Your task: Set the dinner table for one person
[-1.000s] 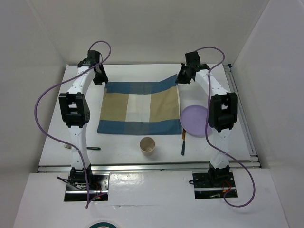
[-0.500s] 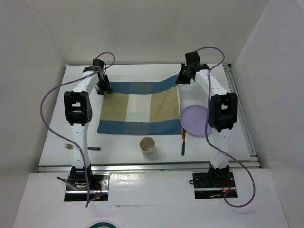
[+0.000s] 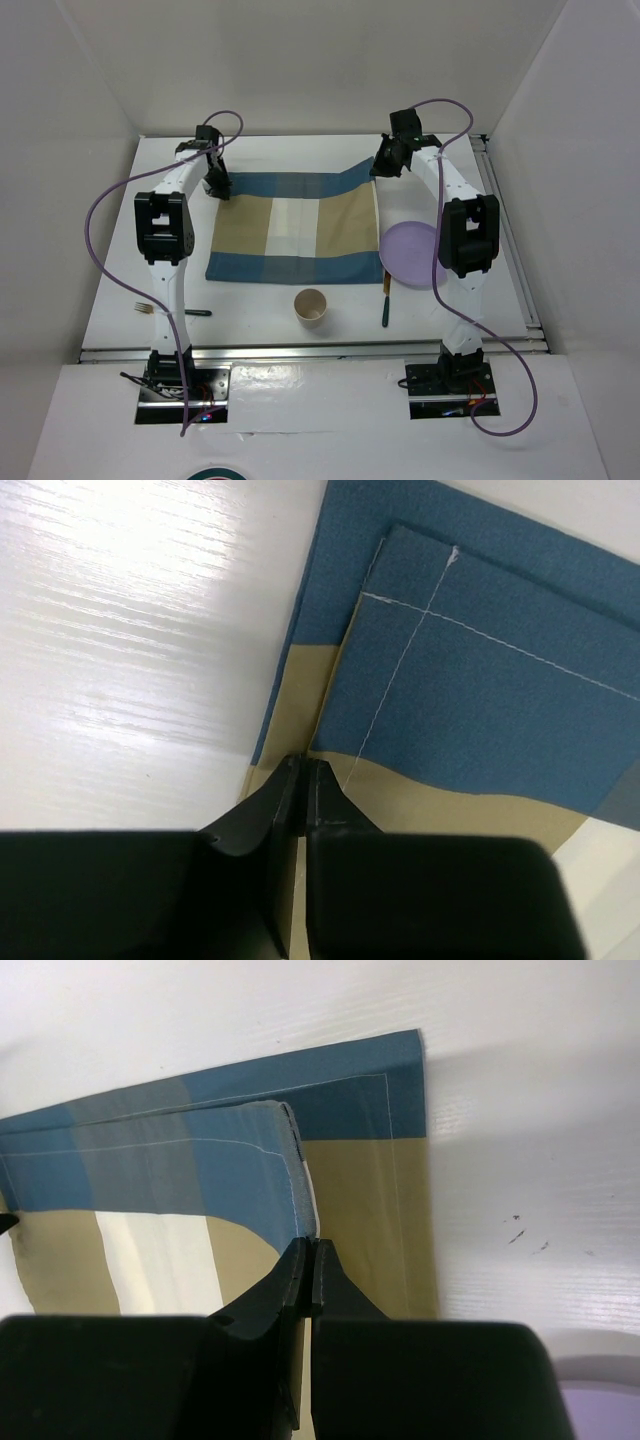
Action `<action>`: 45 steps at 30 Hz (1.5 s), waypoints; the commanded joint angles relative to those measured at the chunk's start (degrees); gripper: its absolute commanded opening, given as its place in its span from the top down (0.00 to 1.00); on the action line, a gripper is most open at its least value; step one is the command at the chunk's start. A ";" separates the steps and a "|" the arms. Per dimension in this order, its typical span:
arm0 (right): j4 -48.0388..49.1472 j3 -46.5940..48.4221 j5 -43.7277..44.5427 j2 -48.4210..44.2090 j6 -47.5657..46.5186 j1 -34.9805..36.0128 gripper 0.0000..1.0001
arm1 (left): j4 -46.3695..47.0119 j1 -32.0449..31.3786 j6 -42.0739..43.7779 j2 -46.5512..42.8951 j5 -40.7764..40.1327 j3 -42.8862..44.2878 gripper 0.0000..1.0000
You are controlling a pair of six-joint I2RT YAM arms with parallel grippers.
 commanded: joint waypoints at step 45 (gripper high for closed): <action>-0.43 3.78 0.34 0.36 -0.54 1.54 1.00 | -1.31 1.00 0.23 -1.39 4.11 -0.87 0.46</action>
